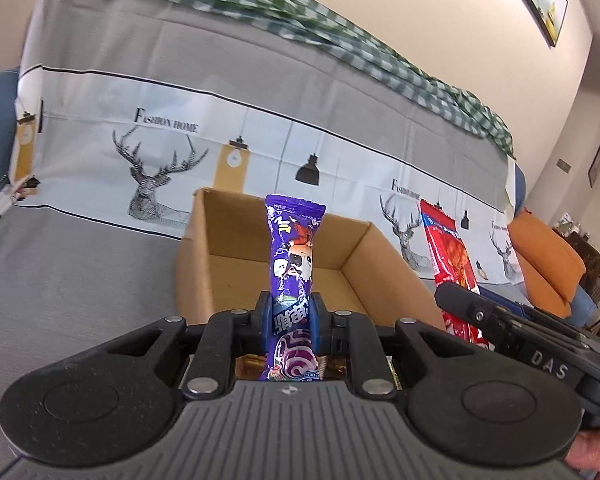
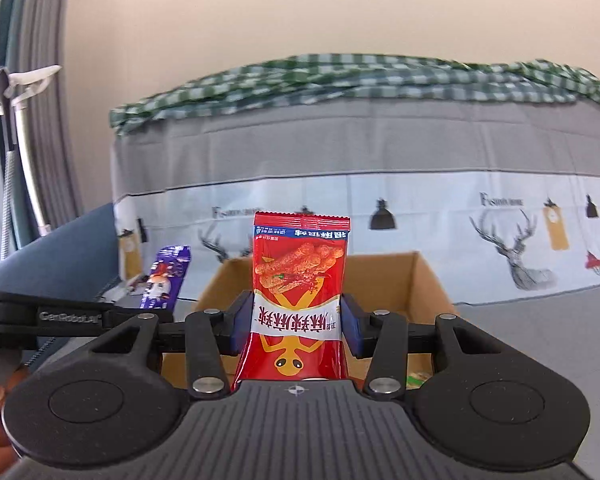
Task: Organize snacks
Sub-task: 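Lift both held snacks and carry them over the cardboard box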
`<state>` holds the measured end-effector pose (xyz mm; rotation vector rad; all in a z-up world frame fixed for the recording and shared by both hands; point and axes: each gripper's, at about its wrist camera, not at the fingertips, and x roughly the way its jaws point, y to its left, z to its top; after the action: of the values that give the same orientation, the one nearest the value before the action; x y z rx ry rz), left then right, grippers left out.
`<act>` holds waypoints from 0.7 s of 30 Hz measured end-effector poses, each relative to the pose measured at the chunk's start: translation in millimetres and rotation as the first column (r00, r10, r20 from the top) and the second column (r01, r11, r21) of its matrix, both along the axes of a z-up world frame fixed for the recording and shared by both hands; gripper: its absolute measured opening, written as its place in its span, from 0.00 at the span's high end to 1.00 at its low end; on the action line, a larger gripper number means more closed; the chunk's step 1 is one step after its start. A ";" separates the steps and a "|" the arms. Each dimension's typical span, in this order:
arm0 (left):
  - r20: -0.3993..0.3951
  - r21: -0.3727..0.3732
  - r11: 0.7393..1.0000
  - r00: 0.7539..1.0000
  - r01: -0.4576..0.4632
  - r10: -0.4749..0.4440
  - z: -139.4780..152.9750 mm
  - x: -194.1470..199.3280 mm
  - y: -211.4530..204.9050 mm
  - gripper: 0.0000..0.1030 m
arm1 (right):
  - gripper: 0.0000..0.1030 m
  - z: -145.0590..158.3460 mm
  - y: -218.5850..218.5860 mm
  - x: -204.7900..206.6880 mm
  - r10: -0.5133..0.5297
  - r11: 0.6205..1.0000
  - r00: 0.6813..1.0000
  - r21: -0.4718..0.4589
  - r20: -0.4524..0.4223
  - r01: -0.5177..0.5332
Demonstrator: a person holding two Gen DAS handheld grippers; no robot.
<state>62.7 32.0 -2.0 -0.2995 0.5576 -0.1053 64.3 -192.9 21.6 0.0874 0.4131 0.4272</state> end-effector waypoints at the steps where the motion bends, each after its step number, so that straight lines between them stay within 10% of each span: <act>1: -0.004 0.003 1.000 1.000 0.003 -0.003 -1.3 1.4 -1.0 0.81 | 0.54 -1.2 -3.1 2.3 -0.008 1.000 1.000 -0.001 -0.003 0.008; 21: -0.036 0.007 1.000 0.999 0.003 -0.003 -9.8 13.8 -5.9 0.81 | 0.53 -13.5 -14.1 17.4 -0.045 0.999 0.998 -0.025 -0.045 0.044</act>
<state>76.5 26.1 -11.8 -0.2943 0.5945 -0.1011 81.7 -207.0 8.2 0.0832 0.4607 0.3766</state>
